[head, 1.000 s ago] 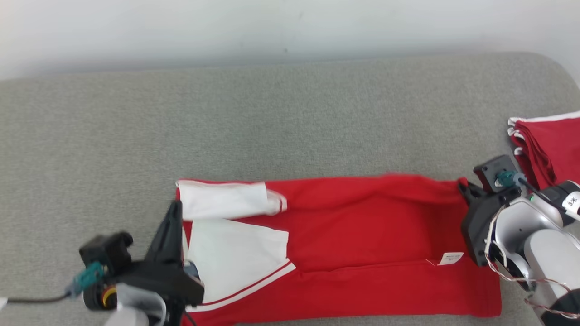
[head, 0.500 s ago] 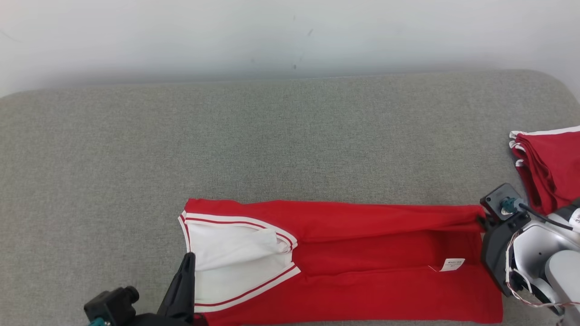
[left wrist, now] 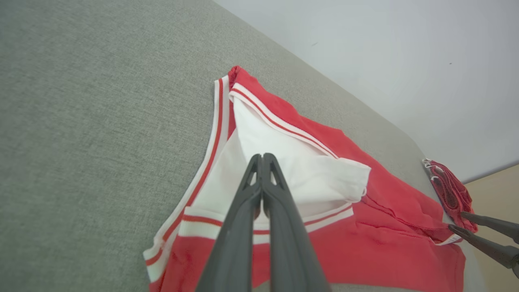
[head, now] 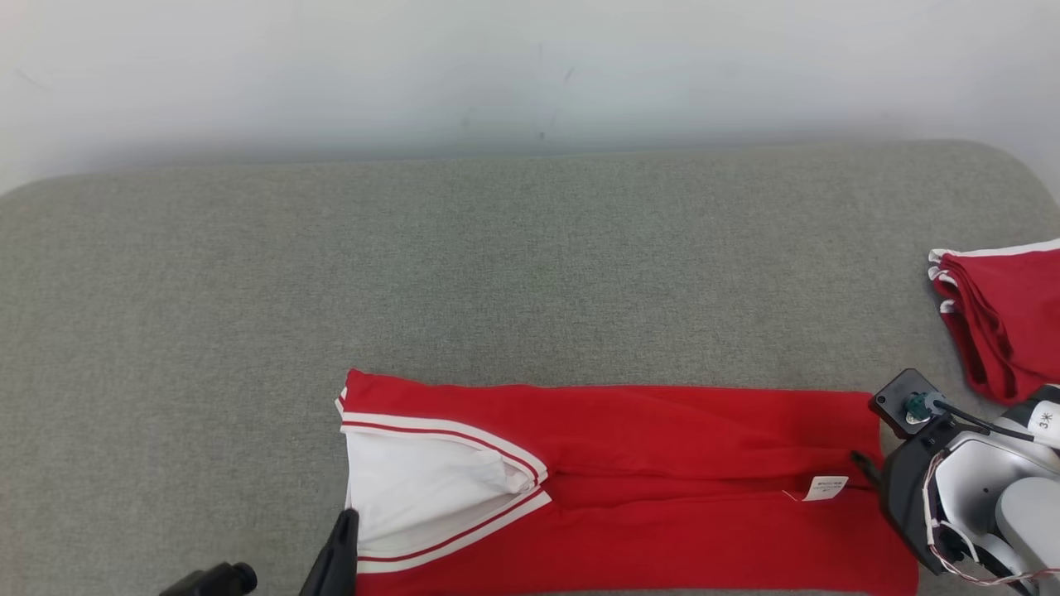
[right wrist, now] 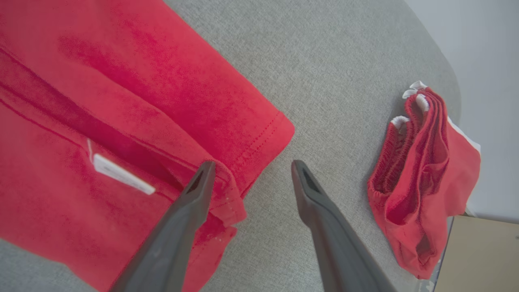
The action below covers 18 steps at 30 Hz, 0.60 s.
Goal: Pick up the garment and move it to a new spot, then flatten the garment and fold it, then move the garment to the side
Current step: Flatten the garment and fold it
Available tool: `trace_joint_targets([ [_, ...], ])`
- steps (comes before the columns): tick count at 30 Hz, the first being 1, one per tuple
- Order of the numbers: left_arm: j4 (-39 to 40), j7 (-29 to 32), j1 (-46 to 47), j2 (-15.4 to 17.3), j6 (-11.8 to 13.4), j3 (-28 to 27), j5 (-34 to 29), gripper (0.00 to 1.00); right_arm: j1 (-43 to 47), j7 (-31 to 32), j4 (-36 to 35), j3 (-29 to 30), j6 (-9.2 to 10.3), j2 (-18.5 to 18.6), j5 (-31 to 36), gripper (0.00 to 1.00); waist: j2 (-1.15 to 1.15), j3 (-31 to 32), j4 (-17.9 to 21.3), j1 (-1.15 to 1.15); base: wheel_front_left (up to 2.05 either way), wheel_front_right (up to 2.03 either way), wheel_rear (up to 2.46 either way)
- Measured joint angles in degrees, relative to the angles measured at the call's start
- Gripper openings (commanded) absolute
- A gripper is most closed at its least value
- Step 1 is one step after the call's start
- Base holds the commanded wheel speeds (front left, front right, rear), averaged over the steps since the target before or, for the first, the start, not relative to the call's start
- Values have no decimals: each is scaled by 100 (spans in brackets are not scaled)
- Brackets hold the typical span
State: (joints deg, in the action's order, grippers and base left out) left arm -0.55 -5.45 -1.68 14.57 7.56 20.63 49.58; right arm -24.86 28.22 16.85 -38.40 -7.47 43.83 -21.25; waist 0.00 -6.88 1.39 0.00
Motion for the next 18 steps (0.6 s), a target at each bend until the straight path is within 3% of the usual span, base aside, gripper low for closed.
trace_joint_targets([
  [5, -44, 23, -97, 51, 34, 16, 2, 0, 62, -105, -52, 246, 0, -59, -282, 100, 0, 57, -43, 0, 0, 0, 0],
  [12, -177, 92, -245, 171, 124, 83, -63, 1, 496, -304, -316, 1240, 0, -280, -199, 100, 0, 132, -29, 0, 0, 0, 0],
  [13, -219, 115, -272, 203, 160, 97, -101, 23, 575, -311, -327, 1468, 0, -375, -152, 100, 0, 138, -16, 0, 0, 0, 0],
  [14, -245, 115, -299, 208, 180, 93, -102, 67, 664, -334, -338, 1712, 0, -455, -46, 100, 0, 144, -7, 0, 0, 0, 0],
  [15, -258, 97, -297, 200, 186, 94, -108, 100, 764, -366, -379, 1958, 0, -560, 31, 100, 0, 150, -1, 0, 0, 0, 0],
  [18, -344, 102, -292, 205, 255, 105, -135, 100, 1110, -492, -514, 2769, 0, -1049, 258, 100, 0, 166, 2, 0, 0, 0, 0],
])
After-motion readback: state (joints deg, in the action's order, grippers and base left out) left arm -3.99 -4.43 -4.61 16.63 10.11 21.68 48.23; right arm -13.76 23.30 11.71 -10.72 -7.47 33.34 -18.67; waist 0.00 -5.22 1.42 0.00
